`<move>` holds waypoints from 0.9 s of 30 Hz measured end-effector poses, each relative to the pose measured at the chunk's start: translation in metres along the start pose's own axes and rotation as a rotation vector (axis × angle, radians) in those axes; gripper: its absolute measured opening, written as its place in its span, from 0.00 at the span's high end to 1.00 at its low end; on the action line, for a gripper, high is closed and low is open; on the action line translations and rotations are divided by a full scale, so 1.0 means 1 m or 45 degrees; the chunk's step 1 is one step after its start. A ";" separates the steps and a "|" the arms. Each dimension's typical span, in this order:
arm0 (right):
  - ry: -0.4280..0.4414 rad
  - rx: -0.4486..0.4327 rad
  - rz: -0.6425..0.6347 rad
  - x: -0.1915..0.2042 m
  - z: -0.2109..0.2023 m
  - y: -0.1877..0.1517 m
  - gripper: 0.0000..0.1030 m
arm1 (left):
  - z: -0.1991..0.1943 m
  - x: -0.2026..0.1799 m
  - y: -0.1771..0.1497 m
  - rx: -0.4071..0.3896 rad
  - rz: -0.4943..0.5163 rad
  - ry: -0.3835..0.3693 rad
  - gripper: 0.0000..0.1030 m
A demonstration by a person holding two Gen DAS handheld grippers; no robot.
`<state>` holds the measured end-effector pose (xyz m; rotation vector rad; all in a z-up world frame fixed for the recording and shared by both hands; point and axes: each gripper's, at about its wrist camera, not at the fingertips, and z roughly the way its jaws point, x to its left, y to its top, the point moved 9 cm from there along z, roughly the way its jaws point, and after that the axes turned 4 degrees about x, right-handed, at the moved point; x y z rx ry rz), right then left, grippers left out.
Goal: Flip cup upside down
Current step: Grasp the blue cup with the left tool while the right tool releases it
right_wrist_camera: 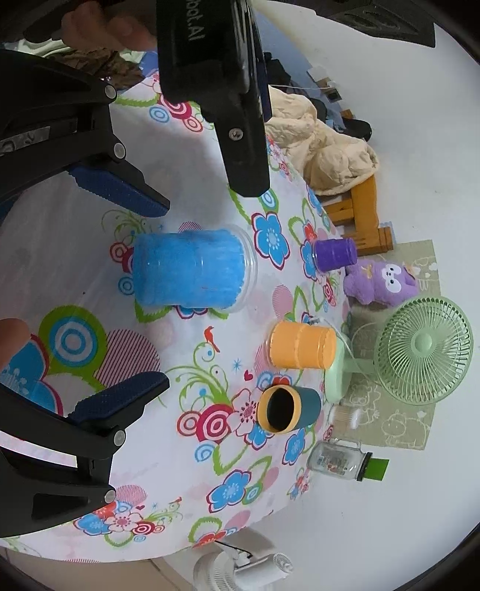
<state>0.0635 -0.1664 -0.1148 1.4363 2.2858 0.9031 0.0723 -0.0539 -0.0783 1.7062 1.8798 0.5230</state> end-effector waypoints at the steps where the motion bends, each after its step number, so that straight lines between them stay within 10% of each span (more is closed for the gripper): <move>1: -0.001 -0.003 0.002 -0.002 -0.001 0.000 0.15 | 0.000 -0.002 0.000 0.001 0.000 -0.001 0.00; 27: -0.081 0.025 0.086 -0.060 -0.012 -0.026 0.07 | 0.032 -0.048 -0.013 0.087 0.012 -0.026 0.00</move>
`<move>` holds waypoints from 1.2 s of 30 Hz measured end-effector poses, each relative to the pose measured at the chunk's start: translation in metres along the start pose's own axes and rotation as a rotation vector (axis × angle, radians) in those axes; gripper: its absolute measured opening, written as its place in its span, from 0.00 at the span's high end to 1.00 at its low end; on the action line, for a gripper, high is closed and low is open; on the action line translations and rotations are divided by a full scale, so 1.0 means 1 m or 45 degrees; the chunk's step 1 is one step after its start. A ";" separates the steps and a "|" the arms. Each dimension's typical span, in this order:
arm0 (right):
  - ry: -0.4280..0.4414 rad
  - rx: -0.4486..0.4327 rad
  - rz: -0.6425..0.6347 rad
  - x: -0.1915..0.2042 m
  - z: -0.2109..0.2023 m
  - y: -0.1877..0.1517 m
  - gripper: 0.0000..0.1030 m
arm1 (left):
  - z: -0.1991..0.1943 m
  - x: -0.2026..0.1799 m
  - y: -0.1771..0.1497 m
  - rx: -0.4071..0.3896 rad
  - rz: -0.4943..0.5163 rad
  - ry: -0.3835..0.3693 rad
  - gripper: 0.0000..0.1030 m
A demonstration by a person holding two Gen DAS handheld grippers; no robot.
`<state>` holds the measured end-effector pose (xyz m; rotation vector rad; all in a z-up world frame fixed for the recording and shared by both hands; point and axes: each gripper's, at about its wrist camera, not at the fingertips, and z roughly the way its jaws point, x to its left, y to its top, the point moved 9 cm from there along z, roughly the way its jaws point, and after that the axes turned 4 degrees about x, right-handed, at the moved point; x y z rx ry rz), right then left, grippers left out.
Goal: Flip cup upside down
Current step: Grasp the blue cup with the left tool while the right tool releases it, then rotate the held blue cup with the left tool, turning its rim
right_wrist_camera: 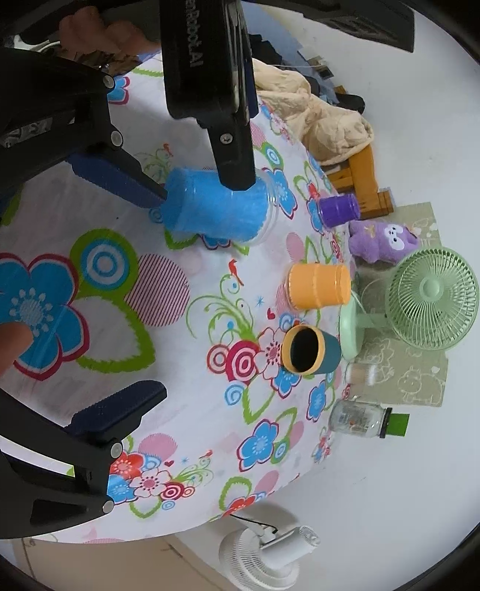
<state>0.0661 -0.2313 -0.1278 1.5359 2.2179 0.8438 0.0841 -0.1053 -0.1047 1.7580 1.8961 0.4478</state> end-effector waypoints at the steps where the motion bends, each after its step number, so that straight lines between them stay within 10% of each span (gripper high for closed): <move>1: -0.002 -0.001 0.004 -0.002 -0.001 -0.001 0.07 | 0.002 -0.001 -0.001 0.004 0.001 0.001 0.00; 36: 0.010 0.052 0.061 -0.024 0.011 -0.011 0.07 | 0.055 -0.006 -0.017 0.154 -0.031 0.055 0.00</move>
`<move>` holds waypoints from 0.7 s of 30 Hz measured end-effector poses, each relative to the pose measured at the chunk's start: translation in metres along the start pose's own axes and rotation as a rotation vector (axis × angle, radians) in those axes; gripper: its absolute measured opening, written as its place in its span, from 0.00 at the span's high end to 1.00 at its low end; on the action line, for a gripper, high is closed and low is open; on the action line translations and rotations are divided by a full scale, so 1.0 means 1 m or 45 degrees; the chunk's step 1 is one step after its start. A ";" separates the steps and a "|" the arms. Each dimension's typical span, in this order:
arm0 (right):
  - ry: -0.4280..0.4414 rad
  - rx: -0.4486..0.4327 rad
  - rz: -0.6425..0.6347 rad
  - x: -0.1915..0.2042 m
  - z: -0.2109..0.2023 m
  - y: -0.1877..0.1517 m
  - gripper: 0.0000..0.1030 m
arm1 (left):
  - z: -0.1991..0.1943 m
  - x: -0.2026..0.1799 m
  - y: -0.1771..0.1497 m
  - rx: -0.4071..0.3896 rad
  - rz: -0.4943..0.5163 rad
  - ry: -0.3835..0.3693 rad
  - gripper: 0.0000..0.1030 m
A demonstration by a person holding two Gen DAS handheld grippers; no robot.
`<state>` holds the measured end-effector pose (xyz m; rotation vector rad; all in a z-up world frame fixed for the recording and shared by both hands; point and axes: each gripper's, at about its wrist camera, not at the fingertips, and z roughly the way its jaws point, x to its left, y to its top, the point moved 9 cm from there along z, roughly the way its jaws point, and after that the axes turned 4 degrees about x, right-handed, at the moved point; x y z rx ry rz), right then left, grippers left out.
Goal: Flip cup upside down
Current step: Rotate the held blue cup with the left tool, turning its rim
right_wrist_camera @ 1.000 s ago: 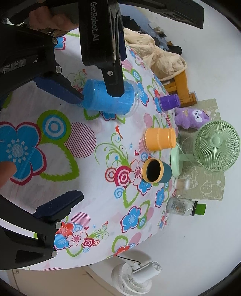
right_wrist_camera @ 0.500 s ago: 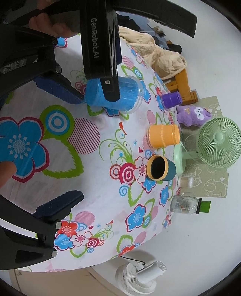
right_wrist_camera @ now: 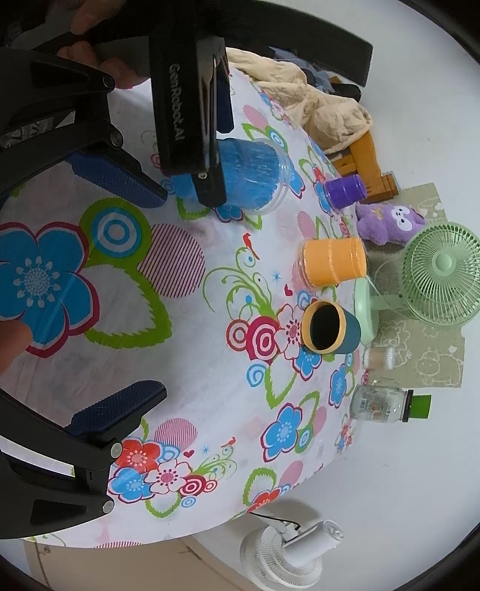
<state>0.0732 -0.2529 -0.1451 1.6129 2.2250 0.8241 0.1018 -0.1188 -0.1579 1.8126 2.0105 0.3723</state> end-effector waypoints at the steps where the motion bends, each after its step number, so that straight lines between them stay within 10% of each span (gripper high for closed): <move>1: 0.001 0.001 0.000 0.000 0.001 0.000 0.07 | 0.001 0.001 -0.001 0.002 0.001 0.004 0.00; 21: 0.013 0.028 -0.006 0.003 0.008 -0.003 0.07 | 0.009 0.007 -0.004 0.032 0.038 0.039 0.39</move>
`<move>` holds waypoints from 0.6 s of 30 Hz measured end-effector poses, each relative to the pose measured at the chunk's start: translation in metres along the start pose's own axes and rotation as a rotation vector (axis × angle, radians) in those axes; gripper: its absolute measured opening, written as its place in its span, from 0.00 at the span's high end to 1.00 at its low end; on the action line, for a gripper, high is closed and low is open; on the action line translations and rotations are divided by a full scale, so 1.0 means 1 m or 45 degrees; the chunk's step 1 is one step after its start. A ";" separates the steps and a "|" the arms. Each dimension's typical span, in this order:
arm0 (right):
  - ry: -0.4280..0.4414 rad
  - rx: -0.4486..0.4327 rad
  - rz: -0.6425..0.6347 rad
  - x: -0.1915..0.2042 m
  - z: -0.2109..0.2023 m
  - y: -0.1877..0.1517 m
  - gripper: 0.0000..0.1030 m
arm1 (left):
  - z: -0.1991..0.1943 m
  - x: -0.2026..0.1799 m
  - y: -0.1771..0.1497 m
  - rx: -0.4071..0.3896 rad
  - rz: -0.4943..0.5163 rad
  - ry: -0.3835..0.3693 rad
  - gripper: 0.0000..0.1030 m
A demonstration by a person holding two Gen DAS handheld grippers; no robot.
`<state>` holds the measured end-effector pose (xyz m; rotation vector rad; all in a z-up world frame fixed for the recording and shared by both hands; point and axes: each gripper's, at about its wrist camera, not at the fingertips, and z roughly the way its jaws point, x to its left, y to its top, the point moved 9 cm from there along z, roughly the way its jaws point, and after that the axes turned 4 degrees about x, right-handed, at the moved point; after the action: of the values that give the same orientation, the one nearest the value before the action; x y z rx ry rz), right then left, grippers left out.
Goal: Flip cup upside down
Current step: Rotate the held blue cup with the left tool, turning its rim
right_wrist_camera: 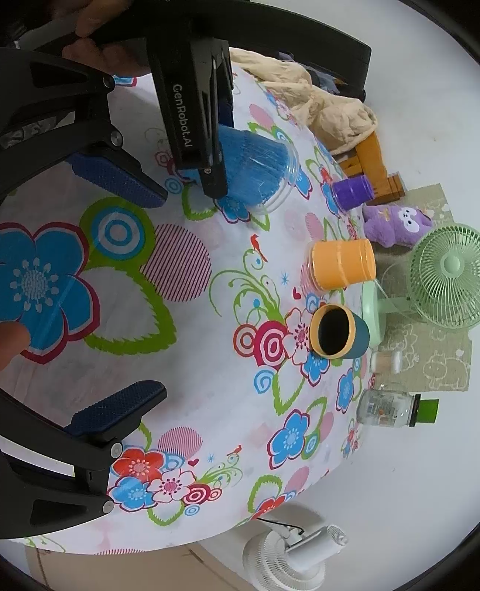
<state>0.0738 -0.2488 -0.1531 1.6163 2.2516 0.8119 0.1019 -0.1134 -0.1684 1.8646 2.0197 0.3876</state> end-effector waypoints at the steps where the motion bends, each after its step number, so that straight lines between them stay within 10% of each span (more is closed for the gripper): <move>1: 0.000 0.000 -0.001 0.001 0.000 0.000 0.07 | 0.000 0.001 0.000 0.000 -0.001 0.003 0.39; 18: 0.003 -0.016 -0.020 0.006 -0.001 0.002 0.07 | -0.019 0.009 0.004 -0.018 -0.003 -0.007 0.40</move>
<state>0.0728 -0.2433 -0.1510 1.5910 2.2535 0.8232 0.0963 -0.1036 -0.1505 1.8525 2.0103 0.3944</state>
